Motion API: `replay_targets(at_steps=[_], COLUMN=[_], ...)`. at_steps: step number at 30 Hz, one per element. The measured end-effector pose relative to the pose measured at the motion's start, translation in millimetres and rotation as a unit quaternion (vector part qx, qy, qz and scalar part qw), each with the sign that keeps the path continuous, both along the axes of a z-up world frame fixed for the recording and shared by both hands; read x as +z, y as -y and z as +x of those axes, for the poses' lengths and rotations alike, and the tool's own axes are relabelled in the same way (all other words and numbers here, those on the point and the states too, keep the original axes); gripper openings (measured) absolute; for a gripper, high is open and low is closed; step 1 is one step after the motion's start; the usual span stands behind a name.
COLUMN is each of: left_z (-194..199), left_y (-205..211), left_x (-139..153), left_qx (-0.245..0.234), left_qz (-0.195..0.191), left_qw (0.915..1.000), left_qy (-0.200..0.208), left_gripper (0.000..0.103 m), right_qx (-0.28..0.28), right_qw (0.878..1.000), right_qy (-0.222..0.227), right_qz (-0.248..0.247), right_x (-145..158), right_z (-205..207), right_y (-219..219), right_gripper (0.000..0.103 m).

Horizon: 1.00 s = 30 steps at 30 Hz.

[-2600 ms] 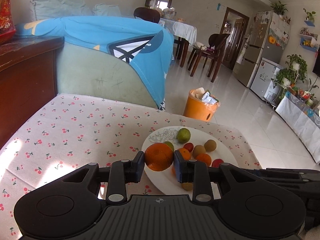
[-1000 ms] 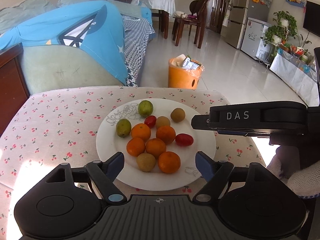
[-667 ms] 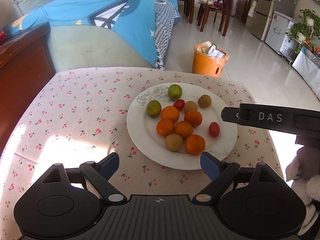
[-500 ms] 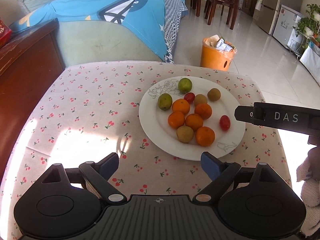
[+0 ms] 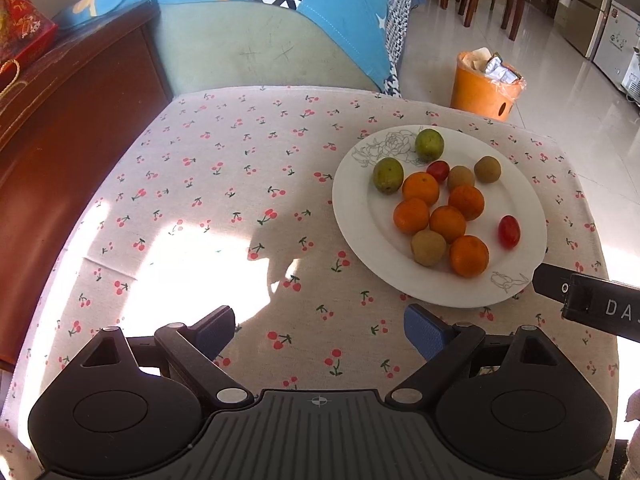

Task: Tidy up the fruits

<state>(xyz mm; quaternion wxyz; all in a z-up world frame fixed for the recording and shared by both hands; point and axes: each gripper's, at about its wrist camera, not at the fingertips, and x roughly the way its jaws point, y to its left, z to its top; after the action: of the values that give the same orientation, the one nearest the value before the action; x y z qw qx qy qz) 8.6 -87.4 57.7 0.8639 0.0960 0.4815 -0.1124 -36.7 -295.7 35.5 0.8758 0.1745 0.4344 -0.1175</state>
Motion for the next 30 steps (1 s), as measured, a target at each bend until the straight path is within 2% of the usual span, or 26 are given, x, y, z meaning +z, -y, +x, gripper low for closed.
replay_targets(at_steps=[10,30], left_z=[10.0,9.0], left_y=[-0.9,7.7], left_x=[-5.9,-11.5], left_qx=[0.023,0.011], left_qz=[0.008,0.042], left_qw=[0.9997,0.9991], left_qy=[-0.01,-0.002], left_gripper=[0.093,0.094], right_qx=[0.026,0.039], right_qw=[0.999,0.997], right_qy=[-0.03,-0.044], right_qz=[-0.036,-0.043], right_x=[-13.0,-19.4], right_z=[4.5,8.0], right_y=[-16.3,-26.3], right_gripper=[0.092,0.093])
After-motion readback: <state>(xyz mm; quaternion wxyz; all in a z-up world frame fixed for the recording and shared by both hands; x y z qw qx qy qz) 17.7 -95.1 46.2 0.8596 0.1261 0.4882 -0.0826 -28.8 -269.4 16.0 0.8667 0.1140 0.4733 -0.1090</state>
